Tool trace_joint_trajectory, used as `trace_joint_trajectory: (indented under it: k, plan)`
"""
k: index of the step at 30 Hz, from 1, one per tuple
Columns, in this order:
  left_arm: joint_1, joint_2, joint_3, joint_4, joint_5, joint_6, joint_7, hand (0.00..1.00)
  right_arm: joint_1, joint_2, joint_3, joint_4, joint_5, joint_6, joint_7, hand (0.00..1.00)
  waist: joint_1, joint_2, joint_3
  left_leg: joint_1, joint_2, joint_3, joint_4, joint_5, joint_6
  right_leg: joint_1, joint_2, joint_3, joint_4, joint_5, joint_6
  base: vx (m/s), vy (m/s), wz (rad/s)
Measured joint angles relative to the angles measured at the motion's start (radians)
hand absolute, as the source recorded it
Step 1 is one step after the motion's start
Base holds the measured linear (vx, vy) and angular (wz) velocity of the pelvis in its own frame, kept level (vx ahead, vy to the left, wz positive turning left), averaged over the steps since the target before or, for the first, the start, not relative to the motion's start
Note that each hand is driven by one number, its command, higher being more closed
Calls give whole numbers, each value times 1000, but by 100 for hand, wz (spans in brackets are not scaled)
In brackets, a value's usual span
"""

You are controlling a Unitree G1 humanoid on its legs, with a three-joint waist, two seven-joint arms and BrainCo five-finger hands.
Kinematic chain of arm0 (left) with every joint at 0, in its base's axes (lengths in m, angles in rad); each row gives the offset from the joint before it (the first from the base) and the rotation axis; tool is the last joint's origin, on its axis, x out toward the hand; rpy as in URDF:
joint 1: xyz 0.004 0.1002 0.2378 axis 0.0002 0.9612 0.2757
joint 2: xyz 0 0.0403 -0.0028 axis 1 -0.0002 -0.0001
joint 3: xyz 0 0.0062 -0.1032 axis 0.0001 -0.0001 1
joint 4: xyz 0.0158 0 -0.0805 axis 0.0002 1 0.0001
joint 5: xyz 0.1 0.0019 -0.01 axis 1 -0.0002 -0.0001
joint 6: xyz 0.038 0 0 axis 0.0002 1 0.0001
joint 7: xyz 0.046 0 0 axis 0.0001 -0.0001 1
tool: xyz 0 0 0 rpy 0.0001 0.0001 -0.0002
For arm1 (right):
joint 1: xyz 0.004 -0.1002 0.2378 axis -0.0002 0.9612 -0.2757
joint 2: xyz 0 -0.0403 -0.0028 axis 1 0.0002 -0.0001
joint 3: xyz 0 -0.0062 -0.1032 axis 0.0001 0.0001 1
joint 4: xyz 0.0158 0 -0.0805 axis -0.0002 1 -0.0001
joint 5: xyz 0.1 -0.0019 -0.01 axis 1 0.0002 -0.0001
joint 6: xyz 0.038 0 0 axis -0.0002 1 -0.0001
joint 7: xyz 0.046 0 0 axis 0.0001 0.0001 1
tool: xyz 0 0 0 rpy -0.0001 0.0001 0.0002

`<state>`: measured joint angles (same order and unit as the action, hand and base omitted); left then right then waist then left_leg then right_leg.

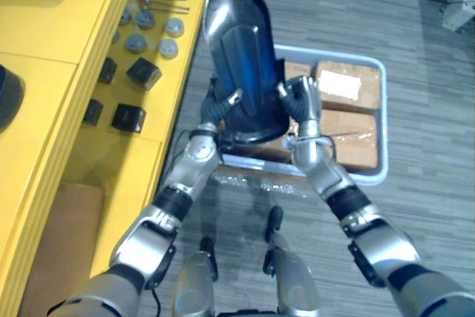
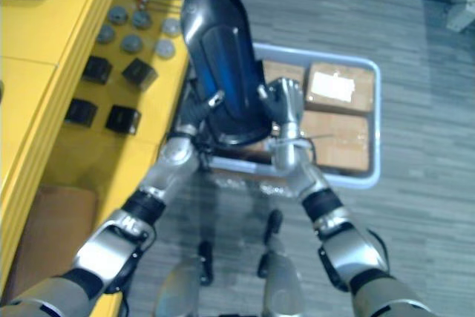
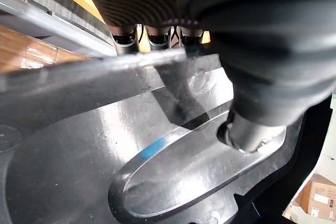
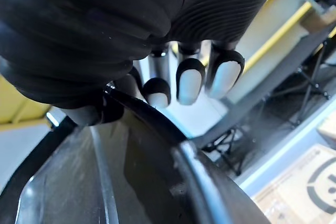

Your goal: Walk over and take plastic housings, then place them on the shelf

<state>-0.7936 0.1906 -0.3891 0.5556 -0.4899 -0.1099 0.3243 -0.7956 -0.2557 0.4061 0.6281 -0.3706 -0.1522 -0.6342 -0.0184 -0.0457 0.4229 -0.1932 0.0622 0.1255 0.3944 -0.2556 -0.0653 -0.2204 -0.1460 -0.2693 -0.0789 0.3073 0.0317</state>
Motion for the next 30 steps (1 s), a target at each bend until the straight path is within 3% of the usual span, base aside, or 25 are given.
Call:
trace_joint_trajectory:
  k: [1,2,10,22,23,26,30]
  plan:
    - [0,0,-5,-1,0,-1,7,100,2,0,0,-1,3,0,0,100,0,0,0,0,0,0,0,0,0,0,0,0,0,0,0,0,0,0]
    - [0,0,-8,-1,1,-3,12,100,5,0,0,-2,3,0,0,0,0,0,0,0,1,1,0,0,0,0,1,1,0,0,0,0,0,0]
    - [0,0,-16,-10,82,-44,98,100,11,4,10,-22,5,0,2,0,-19,-1,0,2,1,3,0,0,0,0,1,2,0,1,0,0,0,0]
    - [9,-3,-25,-17,229,-44,206,100,63,14,27,-22,51,7,28,0,-15,-6,-4,18,11,15,-1,0,-1,11,4,6,-1,-1,-5,-11,-9,-2]
    - [10,-3,-25,-17,253,-42,215,100,71,17,31,-22,88,6,42,0,-15,-6,-4,19,13,17,-1,-1,-1,11,6,6,-1,-2,-6,-5,-20,-5]
    - [12,-10,-21,-24,348,-35,249,100,105,36,27,-22,414,-8,191,0,-18,-7,-4,20,15,18,-2,-1,-1,11,10,4,0,-2,-6,1,-7,-1]
    - [19,-14,-12,-73,440,-13,286,100,173,53,5,-22,527,-49,287,0,-18,-8,-5,23,15,19,-2,-1,-1,11,10,4,0,-1,-5,0,0,0]
